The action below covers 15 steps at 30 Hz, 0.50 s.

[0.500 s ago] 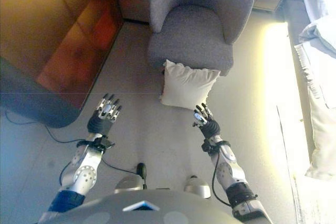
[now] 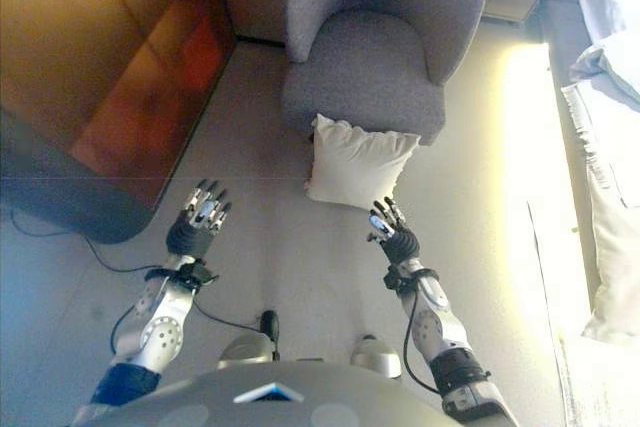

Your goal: Pick up the cushion and take it to the sofa

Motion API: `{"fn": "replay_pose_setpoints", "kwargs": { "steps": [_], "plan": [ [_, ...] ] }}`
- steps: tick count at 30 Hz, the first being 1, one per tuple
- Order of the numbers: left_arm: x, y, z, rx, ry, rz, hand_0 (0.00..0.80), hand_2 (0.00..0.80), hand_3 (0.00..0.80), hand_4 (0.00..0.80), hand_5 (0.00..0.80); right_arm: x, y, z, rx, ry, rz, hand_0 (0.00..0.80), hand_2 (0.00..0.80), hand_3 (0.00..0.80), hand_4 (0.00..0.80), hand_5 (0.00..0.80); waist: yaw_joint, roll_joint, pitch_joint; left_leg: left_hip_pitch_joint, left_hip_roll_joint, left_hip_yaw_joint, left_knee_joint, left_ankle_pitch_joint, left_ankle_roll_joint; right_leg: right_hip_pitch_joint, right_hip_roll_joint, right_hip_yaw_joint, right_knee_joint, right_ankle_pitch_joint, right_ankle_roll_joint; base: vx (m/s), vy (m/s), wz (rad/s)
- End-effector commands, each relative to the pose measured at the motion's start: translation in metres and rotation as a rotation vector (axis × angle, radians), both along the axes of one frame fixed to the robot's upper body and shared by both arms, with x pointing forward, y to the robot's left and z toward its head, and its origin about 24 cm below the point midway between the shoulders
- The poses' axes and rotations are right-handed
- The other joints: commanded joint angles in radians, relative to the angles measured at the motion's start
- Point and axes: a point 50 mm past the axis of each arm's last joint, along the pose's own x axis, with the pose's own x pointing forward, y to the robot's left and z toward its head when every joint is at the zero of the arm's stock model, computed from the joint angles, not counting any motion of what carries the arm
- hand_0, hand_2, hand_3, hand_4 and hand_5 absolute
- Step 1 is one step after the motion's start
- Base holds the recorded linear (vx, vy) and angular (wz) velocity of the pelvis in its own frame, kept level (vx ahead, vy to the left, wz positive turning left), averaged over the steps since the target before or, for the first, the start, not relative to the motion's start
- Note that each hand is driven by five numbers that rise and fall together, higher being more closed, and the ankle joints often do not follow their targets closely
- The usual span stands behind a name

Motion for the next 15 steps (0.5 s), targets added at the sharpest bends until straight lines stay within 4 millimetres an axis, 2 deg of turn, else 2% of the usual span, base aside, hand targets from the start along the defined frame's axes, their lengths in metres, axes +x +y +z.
{"fn": "replay_pose_setpoints", "kwargs": {
  "steps": [1,8,10,12,13,15],
  "plan": [
    [0.011,0.003,0.020,0.035,-0.120,-0.012,0.000,0.000,0.000,0.000,0.000,0.016,0.001,0.023,0.019,-0.142,-0.004,0.000,0.000,0.000,0.000,0.000,0.004,0.022,0.006,0.042,0.022,0.075,0.044,-0.089,0.015,-0.107,0.004,-0.020,0.005,0.115,0.027,0.000,0.000,0.00],
    [0.001,0.008,0.014,0.068,-0.077,-0.004,0.000,0.000,0.000,0.000,0.000,0.003,0.005,0.014,0.076,-0.067,0.004,0.000,0.000,0.000,0.000,0.000,-0.001,0.017,0.006,0.050,0.022,0.095,0.058,-0.101,0.021,-0.102,-0.021,-0.025,0.037,0.099,0.039,0.048,0.046,0.00],
    [-0.002,0.012,0.012,0.061,-0.073,0.005,0.000,0.000,0.000,0.000,0.000,-0.001,0.007,0.012,0.088,-0.058,0.030,0.000,0.000,0.000,0.000,0.000,-0.006,0.010,0.007,0.032,0.021,0.096,0.115,-0.123,0.026,-0.111,-0.031,-0.007,0.074,0.084,0.037,0.046,0.051,0.02],
    [-0.002,0.014,0.012,0.056,-0.080,0.006,0.000,0.000,0.000,0.000,0.000,-0.003,0.010,0.013,0.088,-0.068,0.050,0.000,0.000,0.000,0.000,0.000,-0.008,0.005,0.021,-0.016,0.017,0.071,0.205,-0.152,0.036,-0.154,-0.044,0.028,0.162,0.064,0.033,-0.050,0.070,-0.02],
    [0.006,0.014,0.015,0.051,-0.096,0.006,0.000,0.000,0.000,0.000,0.000,0.000,0.009,0.015,0.056,-0.092,0.040,0.000,0.000,0.000,0.000,0.000,-0.014,0.007,0.046,-0.048,0.012,0.052,0.239,-0.158,0.044,-0.207,-0.062,0.052,0.242,0.082,0.032,-0.130,0.122,-0.02],
    [0.023,0.013,0.021,0.056,-0.127,-0.006,0.000,0.000,0.000,0.000,0.000,0.008,0.010,0.020,0.071,-0.126,0.021,0.000,0.000,0.000,0.000,0.000,-0.018,0.007,0.069,-0.074,-0.009,0.039,0.253,-0.168,0.064,-0.248,-0.090,0.068,0.306,0.116,0.030,-0.115,0.141,0.05]
  ]
}}
